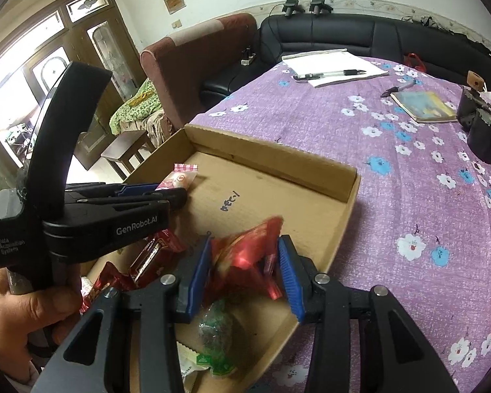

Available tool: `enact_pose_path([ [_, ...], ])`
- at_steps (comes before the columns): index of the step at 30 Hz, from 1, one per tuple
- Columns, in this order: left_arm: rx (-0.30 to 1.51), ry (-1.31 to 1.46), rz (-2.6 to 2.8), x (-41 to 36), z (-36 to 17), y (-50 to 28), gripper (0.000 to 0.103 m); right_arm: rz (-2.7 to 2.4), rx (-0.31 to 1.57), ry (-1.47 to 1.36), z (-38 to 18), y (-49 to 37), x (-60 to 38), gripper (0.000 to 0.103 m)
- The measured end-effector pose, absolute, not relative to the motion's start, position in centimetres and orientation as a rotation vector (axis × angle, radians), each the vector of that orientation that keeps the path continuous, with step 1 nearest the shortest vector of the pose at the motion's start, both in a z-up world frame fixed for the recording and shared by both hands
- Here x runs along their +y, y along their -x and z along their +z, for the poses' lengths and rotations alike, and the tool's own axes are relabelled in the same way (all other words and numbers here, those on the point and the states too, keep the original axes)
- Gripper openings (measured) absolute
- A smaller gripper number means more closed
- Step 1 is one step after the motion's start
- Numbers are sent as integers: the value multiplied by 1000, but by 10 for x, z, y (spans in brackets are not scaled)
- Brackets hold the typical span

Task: Organize snacks
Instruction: 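Carry both snacks over the cardboard box and open both tools to drop them, then move both tools back toward the remaining snacks on the table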

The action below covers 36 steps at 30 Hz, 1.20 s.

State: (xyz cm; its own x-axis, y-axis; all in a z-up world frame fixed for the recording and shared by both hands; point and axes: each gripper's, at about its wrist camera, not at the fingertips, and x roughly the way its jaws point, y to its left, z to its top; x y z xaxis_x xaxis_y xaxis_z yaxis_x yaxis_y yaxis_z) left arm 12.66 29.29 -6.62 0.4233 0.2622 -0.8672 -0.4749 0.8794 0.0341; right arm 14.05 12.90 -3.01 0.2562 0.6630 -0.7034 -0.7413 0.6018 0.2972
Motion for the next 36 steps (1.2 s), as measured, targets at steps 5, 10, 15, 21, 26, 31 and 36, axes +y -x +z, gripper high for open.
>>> enact_pose_path([
  [5,1035,231,471,294,-66,-125,30,955,897,109,-29,-138,130,42],
  [10,1032,232,470,294,-65,-123,30,956,880,103,-23,-136,127,42],
  [15,1035,234,470,292,-63,-122,37,954,846,82,-7,-132,115,42],
  [21,987,252,474,288,-51,-113,80,937,808,38,8,-129,82,42],
  [26,932,254,456,274,-31,-107,82,874,776,3,13,-131,33,49],
  [31,872,226,379,232,-9,-106,82,754,782,-38,3,-144,-33,49],
  [36,851,174,278,177,4,-114,84,639,804,-77,-11,-159,-99,49],
])
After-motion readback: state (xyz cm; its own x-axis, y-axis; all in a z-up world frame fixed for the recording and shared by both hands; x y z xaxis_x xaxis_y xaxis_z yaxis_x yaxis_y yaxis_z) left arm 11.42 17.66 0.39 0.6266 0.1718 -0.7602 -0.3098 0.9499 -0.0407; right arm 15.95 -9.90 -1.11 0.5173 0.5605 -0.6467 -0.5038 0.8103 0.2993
